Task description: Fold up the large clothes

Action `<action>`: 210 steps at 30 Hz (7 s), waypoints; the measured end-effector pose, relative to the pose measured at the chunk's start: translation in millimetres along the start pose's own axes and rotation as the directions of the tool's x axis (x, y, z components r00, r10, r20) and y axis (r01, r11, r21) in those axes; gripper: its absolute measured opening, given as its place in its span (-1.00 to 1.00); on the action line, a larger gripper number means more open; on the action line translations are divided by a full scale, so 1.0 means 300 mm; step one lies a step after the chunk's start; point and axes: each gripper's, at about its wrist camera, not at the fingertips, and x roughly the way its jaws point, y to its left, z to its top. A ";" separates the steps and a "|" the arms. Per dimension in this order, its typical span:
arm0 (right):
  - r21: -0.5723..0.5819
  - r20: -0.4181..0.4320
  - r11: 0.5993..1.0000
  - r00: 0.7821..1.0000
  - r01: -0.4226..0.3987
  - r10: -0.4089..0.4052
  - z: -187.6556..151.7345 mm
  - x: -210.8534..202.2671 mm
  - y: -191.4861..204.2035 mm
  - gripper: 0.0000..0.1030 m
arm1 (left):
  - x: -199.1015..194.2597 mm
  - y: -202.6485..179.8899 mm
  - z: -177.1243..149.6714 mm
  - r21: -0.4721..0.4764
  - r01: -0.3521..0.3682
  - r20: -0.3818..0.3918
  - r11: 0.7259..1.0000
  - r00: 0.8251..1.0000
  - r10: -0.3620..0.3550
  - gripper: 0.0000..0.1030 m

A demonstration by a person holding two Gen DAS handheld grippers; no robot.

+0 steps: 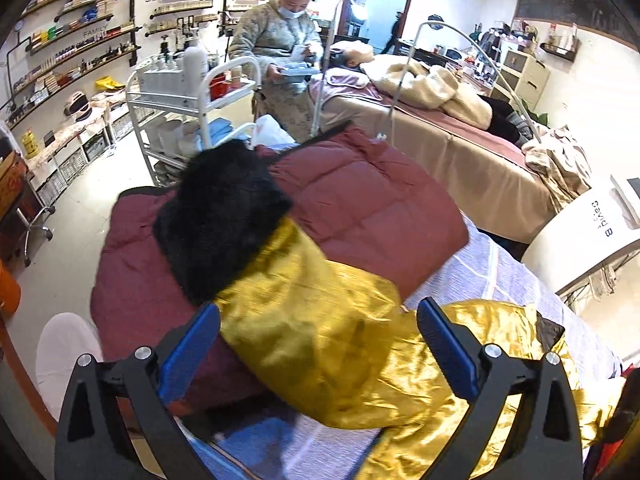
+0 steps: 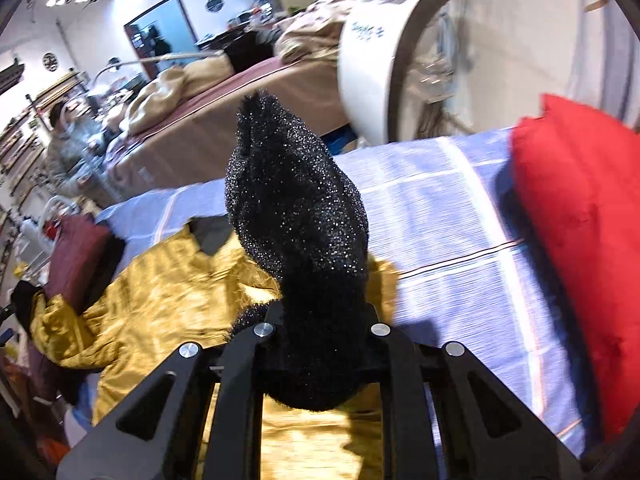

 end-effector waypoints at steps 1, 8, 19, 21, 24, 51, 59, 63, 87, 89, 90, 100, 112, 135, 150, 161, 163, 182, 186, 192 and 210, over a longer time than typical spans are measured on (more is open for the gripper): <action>0.012 0.027 0.998 0.998 0.058 -0.058 0.015 -0.040 -0.104 -0.70 | 0.002 -0.032 -0.008 0.008 0.006 -0.005 1.000 1.000 -0.006 0.88; 0.146 0.062 0.934 0.939 0.325 -0.337 -0.023 -0.154 -0.634 -0.69 | 0.014 -0.245 -0.084 0.100 0.010 -0.016 0.995 1.000 -0.009 0.88; 0.379 0.137 0.911 0.964 0.159 -0.226 -0.072 -0.232 -0.866 0.43 | 0.037 -0.289 -0.125 0.133 -0.032 -0.035 0.991 0.999 0.037 0.88; 0.408 0.151 0.893 0.950 0.191 -0.272 -0.082 -0.291 -0.889 0.43 | 0.033 -0.248 -0.116 0.110 -0.038 -0.032 0.993 0.999 0.041 0.88; 0.402 0.094 0.823 0.877 0.400 -0.472 -0.079 -0.367 -0.880 0.43 | 0.023 -0.171 -0.105 0.077 -0.058 -0.029 0.995 0.998 0.060 0.88; 0.051 0.133 0.986 0.978 0.158 -0.163 -0.135 -0.207 -0.134 0.72 | 0.178 0.637 -0.009 -0.428 0.214 0.006 0.878 0.972 -0.233 0.88; 0.022 0.104 0.989 0.983 0.147 -0.148 -0.147 -0.191 -0.063 0.72 | 0.288 0.555 0.044 -0.295 0.231 -0.039 0.927 0.967 -0.253 0.88; -0.001 0.092 0.990 0.985 0.144 -0.143 -0.156 -0.171 -0.026 0.72 | 0.339 0.517 0.063 -0.296 0.233 -0.047 0.926 0.965 -0.258 0.88; -0.044 0.004 0.992 0.993 0.122 -0.122 -0.223 -0.124 0.051 0.72 | 0.323 0.320 0.073 -0.060 -0.008 -0.046 0.998 0.999 0.006 0.78; -0.045 0.003 0.992 0.993 0.120 -0.120 -0.220 -0.121 0.056 0.72 | 0.319 0.315 0.073 -0.054 -0.014 -0.041 0.998 0.999 0.012 0.78; -0.046 0.002 0.992 0.993 0.119 -0.119 -0.219 -0.118 0.058 0.72 | 0.315 0.317 0.072 -0.053 -0.015 -0.037 0.998 0.999 0.013 0.78; -0.039 -0.003 0.994 0.995 0.098 -0.098 -0.223 -0.105 0.067 0.72 | 0.271 0.412 0.085 -0.209 0.187 0.011 0.960 0.982 -0.189 0.79; 0.008 -0.018 0.995 0.995 0.096 -0.096 -0.266 -0.096 0.031 0.72 | 0.383 0.703 0.042 -0.585 0.310 -0.036 0.749 0.913 -0.406 0.88; -0.002 -0.035 0.992 0.991 0.129 -0.129 -0.303 -0.091 0.032 0.72 | 0.360 0.575 0.077 -0.448 0.455 0.020 0.770 0.866 -0.500 -0.53; 0.115 -0.056 0.986 0.992 0.119 -0.113 -0.380 -0.099 -0.095 0.72 | 0.153 0.215 0.151 -0.138 0.515 0.138 0.846 0.856 -0.499 -0.65; 0.166 -0.028 0.980 0.994 0.113 -0.110 -0.408 -0.132 -0.200 0.72 | -0.089 -0.501 -0.026 0.270 0.628 0.082 0.730 0.740 -0.668 -0.65; 0.183 -0.026 0.976 0.993 0.115 -0.112 -0.417 -0.140 -0.232 0.72 | -0.101 -0.670 -0.129 0.348 0.651 0.026 0.674 0.712 -0.701 -0.65; 0.267 -0.076 0.945 0.981 0.190 -0.176 -0.556 -0.263 -0.421 0.72 | 0.140 -1.394 -0.991 0.710 0.530 -0.254 0.464 0.807 -0.533 -0.61; 0.285 -0.096 0.942 0.983 0.179 -0.158 -0.563 -0.245 -0.421 0.72 | 0.127 -1.397 -1.085 0.835 0.463 -0.282 0.298 0.825 -0.490 -0.41; 0.356 -0.113 0.921 0.985 0.161 -0.128 -0.565 -0.176 -0.443 0.72 | 0.078 -1.323 -1.150 0.872 0.470 -0.360 0.138 0.806 -0.470 0.03; -0.628 0.278 0.508 0.779 0.590 -0.562 -0.646 0.186 -0.231 0.72 | 0.016 -0.925 -0.750 0.516 0.567 -0.343 0.643 0.824 -0.451 0.88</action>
